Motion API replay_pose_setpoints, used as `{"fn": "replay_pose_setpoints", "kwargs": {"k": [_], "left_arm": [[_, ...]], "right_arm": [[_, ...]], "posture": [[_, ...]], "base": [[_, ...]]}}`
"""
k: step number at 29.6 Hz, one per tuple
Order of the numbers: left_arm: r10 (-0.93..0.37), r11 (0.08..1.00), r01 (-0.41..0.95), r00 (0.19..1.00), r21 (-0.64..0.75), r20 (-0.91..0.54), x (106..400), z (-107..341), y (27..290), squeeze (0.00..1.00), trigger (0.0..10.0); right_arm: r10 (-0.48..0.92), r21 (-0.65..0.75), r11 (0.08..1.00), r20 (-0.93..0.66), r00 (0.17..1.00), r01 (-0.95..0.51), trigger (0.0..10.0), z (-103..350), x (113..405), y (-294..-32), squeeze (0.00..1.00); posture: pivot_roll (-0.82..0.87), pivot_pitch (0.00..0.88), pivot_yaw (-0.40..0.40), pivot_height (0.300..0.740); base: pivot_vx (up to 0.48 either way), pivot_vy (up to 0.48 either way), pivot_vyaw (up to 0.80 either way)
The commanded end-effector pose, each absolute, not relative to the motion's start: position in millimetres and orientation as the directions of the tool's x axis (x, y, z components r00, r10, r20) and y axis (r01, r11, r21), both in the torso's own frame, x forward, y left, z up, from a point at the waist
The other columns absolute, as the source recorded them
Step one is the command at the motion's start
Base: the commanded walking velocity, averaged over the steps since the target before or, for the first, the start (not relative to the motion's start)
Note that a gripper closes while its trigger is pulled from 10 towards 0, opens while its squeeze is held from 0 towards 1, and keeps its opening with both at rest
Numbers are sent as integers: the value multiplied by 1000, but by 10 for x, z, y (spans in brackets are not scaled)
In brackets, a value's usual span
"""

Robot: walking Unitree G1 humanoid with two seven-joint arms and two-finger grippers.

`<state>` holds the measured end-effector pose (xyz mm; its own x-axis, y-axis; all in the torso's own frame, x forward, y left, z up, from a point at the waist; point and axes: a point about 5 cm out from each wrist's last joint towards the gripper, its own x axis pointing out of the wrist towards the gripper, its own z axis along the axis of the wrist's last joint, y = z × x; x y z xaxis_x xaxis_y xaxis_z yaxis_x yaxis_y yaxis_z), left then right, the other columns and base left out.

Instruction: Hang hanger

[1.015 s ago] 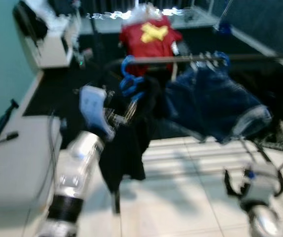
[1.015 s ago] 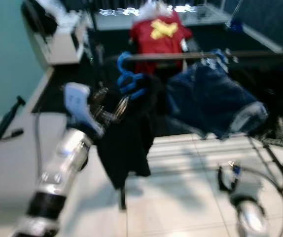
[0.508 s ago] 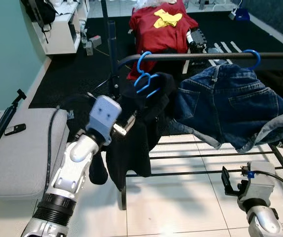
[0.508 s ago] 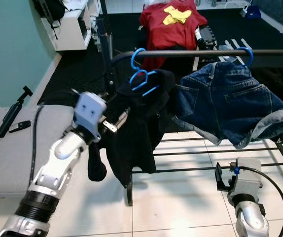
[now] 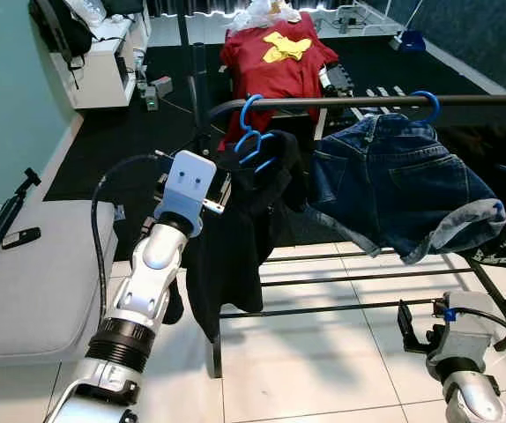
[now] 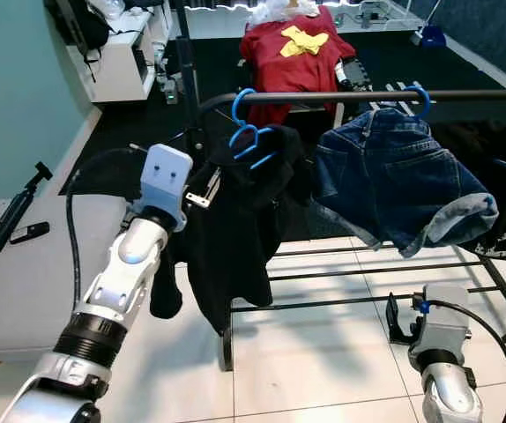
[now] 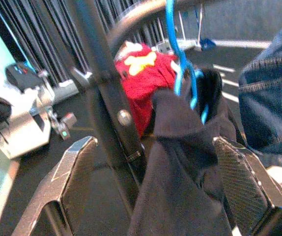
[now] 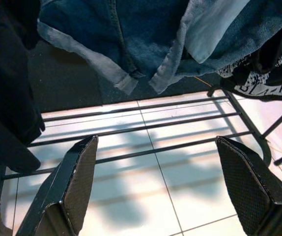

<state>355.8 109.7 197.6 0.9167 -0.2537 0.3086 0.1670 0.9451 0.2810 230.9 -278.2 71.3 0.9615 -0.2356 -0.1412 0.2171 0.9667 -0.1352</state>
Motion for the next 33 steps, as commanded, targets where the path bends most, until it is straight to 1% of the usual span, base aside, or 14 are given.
{"fn": "replay_pose_setpoints", "kwargs": {"k": [1,2,8,12,14,18,20,21,22,23,24,25,29,33], "left_arm": [[-236,951,160,929,264,285,3561,1913,1129,0,10000],[-244,953,189,943,238,227,3574,1784,1087,0,10000],[-244,952,197,950,232,194,3588,1711,1059,0,10000],[-141,972,99,971,211,195,3663,1716,1134,0,10000],[-113,976,73,975,206,193,3691,1724,1155,0,10000],[-100,976,61,978,207,182,3712,1718,1164,0,10000],[-100,977,70,984,200,145,3735,1673,1159,0,10000],[-108,977,82,986,194,124,3737,1642,1149,0,7137],[-108,977,82,986,194,124,3737,1642,1149,0,7137],[-116,975,93,987,200,107,3737,1617,1137,0,588],[-116,975,93,987,200,107,3737,1617,1137,0,588],[-125,974,103,987,201,97,3735,1599,1125,0,0],[-169,965,153,984,214,58,3722,1538,1074,0,0],[-176,963,161,983,218,50,3721,1519,1061,0,0]], "right_arm": [[-227,-138,969,-155,961,207,10000,693,2296,-2754,0],[-229,-139,968,-156,961,208,10000,696,2286,-2757,0],[-228,-140,968,-156,961,207,10000,700,2282,-2755,0],[-224,-142,969,-154,962,203,10000,712,2274,-2754,0],[-225,-144,968,-153,962,203,10000,718,2269,-2758,0],[-226,-145,968,-152,962,204,10000,724,2262,-2762,0],[-228,-148,967,-152,962,206,10000,728,2249,-2769,0],[-230,-149,967,-153,961,208,10000,727,2241,-2771,0],[-230,-149,967,-153,961,208,10000,727,2241,-2771,0],[-232,-151,966,-154,961,209,10000,727,2235,-2773,0],[-232,-151,966,-154,961,209,10000,727,2235,-2773,0],[-233,-151,966,-154,960,210,10000,728,2231,-2775,0],[-236,-153,965,-154,960,213,10000,735,2227,-2785,0],[-238,-153,965,-153,959,215,10000,739,2226,-2791,0]], "posture": [[-97,133,27,740],[-102,144,26,740],[-107,144,23,740],[-120,145,27,740],[-120,145,27,740],[-127,144,30,740],[-134,144,32,740],[-134,144,32,740],[-134,144,32,740],[-135,145,33,740],[-135,145,33,740],[-135,146,32,740],[-134,150,30,740],[-133,151,29,740]], "base": [[0,0,0],[0,0,0],[0,0,0],[0,0,0],[0,0,0],[0,0,0],[0,0,0],[0,0,0],[0,0,0],[0,0,0],[0,0,0],[0,0,0],[0,0,0],[0,0,0]]}}
